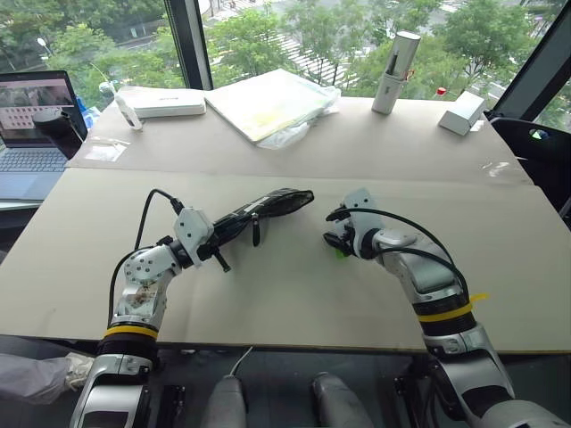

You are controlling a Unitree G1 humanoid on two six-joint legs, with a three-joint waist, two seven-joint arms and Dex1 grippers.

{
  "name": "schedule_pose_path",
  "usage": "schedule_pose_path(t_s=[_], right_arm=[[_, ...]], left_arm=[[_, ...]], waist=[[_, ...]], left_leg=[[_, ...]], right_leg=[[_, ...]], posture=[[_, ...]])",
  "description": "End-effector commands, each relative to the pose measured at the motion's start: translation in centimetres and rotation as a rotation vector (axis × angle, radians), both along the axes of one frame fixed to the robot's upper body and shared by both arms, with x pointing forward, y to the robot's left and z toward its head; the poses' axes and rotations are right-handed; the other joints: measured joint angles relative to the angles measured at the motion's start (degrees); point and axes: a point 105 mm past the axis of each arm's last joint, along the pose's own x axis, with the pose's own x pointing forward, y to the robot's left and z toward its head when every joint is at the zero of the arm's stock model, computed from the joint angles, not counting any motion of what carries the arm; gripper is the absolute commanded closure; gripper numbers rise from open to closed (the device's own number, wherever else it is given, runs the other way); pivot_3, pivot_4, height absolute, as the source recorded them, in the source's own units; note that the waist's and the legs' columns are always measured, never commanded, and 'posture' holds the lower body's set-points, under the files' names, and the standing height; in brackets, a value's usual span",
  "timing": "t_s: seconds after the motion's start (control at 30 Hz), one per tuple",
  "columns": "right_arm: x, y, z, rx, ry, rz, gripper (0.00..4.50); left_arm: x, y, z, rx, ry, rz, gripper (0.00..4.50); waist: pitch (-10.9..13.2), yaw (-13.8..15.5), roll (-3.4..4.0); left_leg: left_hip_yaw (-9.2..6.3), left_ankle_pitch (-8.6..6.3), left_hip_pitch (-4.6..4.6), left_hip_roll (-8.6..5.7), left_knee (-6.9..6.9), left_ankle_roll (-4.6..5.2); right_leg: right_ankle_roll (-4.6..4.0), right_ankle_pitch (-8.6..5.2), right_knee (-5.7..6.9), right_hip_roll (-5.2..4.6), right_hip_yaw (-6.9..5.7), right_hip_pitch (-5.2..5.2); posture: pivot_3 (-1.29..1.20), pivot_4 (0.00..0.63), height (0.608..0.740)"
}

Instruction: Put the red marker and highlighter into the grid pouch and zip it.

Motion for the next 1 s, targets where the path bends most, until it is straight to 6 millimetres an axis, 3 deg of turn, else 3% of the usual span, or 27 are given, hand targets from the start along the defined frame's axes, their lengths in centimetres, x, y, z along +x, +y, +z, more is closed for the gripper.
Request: schedule_pose_path(t_s=[0.03,0.23,0.37,0.47,0.57,0.7,0.77,0.83,1.0], right_arm=[[0.0,0.5,0.7,-0.020,-0.060,0.037,2.19],[0.2,0.3,1.0,-0.015,-0.086,0.036,4.07],[0.7,-0.1,1.8,-0.024,-0.139,0.017,4.06],[1.4,-0.4,3.6,-0.036,-0.250,0.023,4.06],[1.6,-0.5,6.9,-0.047,-0.404,0.104,4.06],[1.7,-2.1,11.6,-0.121,-0.635,0.173,4.06],[-0.1,-1.6,13.7,-0.257,-0.803,0.356,4.06],[-1.5,-0.9,14.0,-0.347,-0.882,0.494,4.06],[-3.8,0.6,11.0,-0.567,-0.936,0.778,4.06]], left_arm=[[-0.2,0.1,1.2,-0.013,-0.047,0.004,4.50],[-0.2,0.1,1.2,-0.013,-0.045,0.003,4.50],[0.0,0.0,1.3,-0.011,-0.047,0.000,4.50],[0.0,0.0,1.4,-0.010,-0.049,-0.003,4.50],[0.0,-0.1,1.4,-0.009,-0.049,-0.006,4.50],[-0.1,0.0,1.4,-0.007,-0.045,-0.013,4.50],[-0.1,0.0,1.4,-0.004,-0.042,-0.018,4.50],[-0.1,0.0,1.4,-0.001,-0.042,-0.022,4.50],[0.0,0.0,1.7,0.003,-0.044,-0.030,4.50]], waist=[[0.0,0.0,0.00],[0.0,0.0,0.00],[0.0,0.1,0.00],[0.0,0.0,0.00],[0.0,0.1,0.00],[0.0,0.1,0.03],[0.0,0.2,0.03],[0.0,0.2,0.03],[0.0,-0.2,0.03]], left_leg=[[0.00,0.00,0.00,0.00,0.00,0.00],[0.00,0.00,0.00,0.00,0.01,0.00],[0.00,0.00,0.00,0.00,0.01,0.00],[0.00,0.00,0.00,0.00,0.01,0.00],[0.00,0.00,-0.01,0.00,0.00,0.00],[0.00,0.00,-0.02,0.00,0.00,0.00],[0.01,0.00,-0.02,0.00,-0.01,0.00],[0.01,0.00,-0.02,0.00,-0.05,0.00],[0.01,-0.01,0.03,0.00,-0.12,0.01]], right_leg=[[0.00,0.00,0.00,0.00,0.00,0.00],[0.00,0.00,0.00,0.00,0.00,0.02],[0.00,0.00,0.00,0.00,0.00,0.01],[0.00,0.00,-0.01,0.00,0.00,0.00],[0.00,0.00,-0.01,0.00,0.00,-0.01],[0.01,0.00,-0.03,0.00,0.00,-0.02],[0.01,-0.01,-0.05,0.00,0.00,-0.01],[0.02,-0.01,-0.14,0.00,0.00,0.00],[0.02,-0.01,-0.14,0.00,0.01,0.01]], posture=[[0.00,0.150,0.738],[0.00,0.150,0.738],[0.00,0.150,0.738],[0.00,0.150,0.738],[0.00,0.150,0.738],[0.00,0.150,0.738],[0.00,0.150,0.738],[0.00,0.150,0.738],[0.00,0.150,0.738]])
